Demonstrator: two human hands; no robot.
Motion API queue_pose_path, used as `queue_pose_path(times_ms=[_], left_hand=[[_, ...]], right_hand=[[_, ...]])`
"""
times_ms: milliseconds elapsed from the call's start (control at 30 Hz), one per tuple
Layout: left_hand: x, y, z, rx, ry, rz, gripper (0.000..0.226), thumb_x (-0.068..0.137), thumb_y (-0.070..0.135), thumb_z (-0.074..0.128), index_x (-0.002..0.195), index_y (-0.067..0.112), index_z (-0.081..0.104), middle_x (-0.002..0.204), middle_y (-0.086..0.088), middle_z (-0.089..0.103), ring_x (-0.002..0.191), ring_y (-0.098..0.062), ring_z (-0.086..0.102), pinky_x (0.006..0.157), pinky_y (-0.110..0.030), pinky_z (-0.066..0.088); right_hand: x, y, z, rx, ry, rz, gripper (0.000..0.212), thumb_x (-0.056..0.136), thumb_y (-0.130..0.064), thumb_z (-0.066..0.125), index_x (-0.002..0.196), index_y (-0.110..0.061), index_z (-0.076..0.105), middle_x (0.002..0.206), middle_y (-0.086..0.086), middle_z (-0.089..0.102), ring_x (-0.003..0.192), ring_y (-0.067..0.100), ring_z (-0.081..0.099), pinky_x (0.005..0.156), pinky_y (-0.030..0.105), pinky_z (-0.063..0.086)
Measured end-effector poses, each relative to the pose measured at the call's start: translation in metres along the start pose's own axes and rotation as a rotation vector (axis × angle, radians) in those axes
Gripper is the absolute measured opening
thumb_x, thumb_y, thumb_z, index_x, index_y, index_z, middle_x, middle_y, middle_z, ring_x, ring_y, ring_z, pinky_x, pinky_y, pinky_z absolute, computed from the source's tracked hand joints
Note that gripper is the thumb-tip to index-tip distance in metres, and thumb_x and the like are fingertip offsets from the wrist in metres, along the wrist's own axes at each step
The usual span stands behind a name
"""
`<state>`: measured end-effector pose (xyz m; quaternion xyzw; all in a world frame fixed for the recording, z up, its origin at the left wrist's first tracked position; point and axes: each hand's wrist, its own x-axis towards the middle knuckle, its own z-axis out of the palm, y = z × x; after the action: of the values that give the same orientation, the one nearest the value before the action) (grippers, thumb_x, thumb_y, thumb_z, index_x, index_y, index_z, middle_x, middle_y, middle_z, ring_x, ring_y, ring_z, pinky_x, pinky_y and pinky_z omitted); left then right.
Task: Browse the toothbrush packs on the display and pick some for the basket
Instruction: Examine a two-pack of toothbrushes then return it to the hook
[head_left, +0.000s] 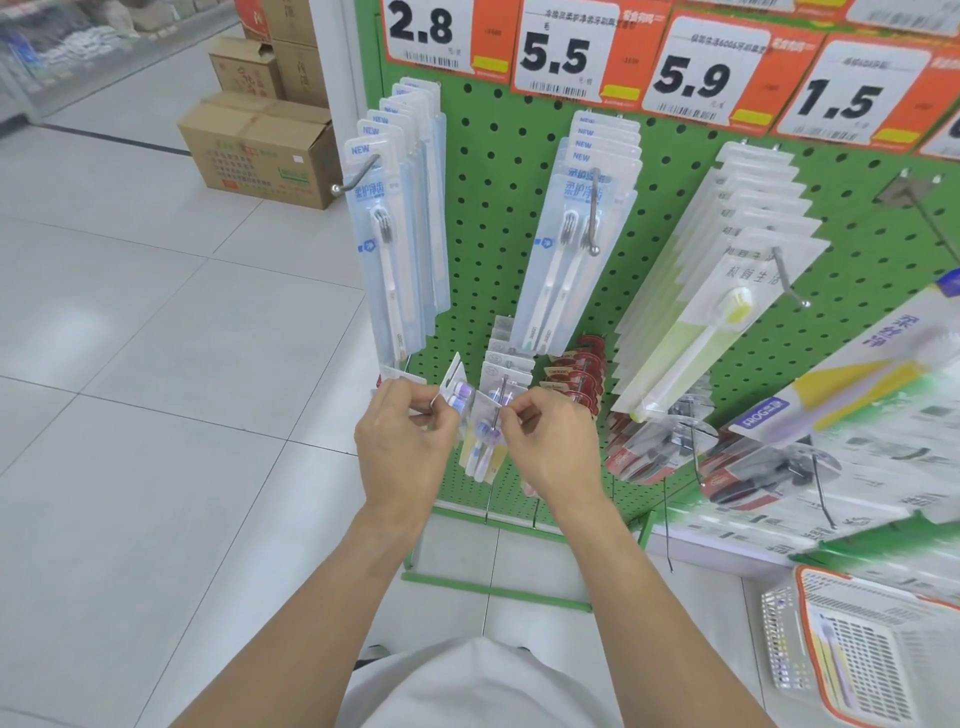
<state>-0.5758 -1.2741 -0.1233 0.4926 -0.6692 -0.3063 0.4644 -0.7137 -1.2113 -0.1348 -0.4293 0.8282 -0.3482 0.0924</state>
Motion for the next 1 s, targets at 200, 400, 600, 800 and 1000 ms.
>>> queue_pose_path(times_ms=[200,400,600,800,1000], left_hand=[[0.0,0.005,-0.005,-0.059,0.077,0.118,0.015,0.078,-0.006,0.073,0.083,0.008,0.068,0.084,-0.001,0.068,0.077,0.0,0.063,0.068,-0.027,0.06],[-0.009,0.012,-0.017,-0.109,0.17,0.221,0.014,0.087,-0.008,0.067,0.088,0.006,0.067,0.086,-0.002,0.062,0.078,-0.012,0.059,0.074,-0.019,0.048],[-0.017,0.013,-0.03,-0.274,0.133,0.056,0.025,0.098,0.003,0.061,0.096,0.028,0.059,0.097,0.006,0.059,0.09,-0.01,0.062,0.077,-0.022,0.053],[-0.02,0.016,-0.038,-0.455,0.064,-0.209,0.017,0.097,0.003,0.063,0.096,0.02,0.063,0.092,-0.002,0.072,0.079,-0.004,0.065,0.069,-0.014,0.048],[-0.02,0.017,-0.037,-0.54,0.011,-0.321,0.015,0.095,0.002,0.066,0.096,0.017,0.068,0.082,0.016,0.073,0.076,-0.009,0.07,0.071,-0.024,0.057]], right_hand=[[0.001,0.002,0.003,-0.004,0.024,0.014,0.012,0.089,-0.026,0.065,0.078,-0.024,0.069,0.076,-0.009,0.067,0.071,0.013,0.064,0.065,0.038,0.057],[0.002,0.002,0.003,-0.008,0.02,0.001,0.012,0.09,-0.025,0.066,0.079,-0.025,0.069,0.079,-0.009,0.068,0.073,0.012,0.064,0.066,0.037,0.057],[0.002,0.002,0.003,-0.007,0.046,-0.015,0.005,0.092,-0.025,0.066,0.091,-0.021,0.07,0.088,-0.006,0.066,0.079,0.013,0.062,0.072,0.041,0.057],[-0.024,-0.019,-0.013,0.254,0.18,-0.163,0.008,0.097,-0.023,0.066,0.104,-0.018,0.068,0.095,-0.01,0.064,0.086,0.008,0.062,0.077,0.031,0.053],[-0.046,-0.031,-0.026,0.652,-0.364,0.062,0.023,0.094,-0.025,0.072,0.115,-0.015,0.07,0.101,-0.002,0.077,0.093,0.012,0.073,0.083,0.03,0.056]])
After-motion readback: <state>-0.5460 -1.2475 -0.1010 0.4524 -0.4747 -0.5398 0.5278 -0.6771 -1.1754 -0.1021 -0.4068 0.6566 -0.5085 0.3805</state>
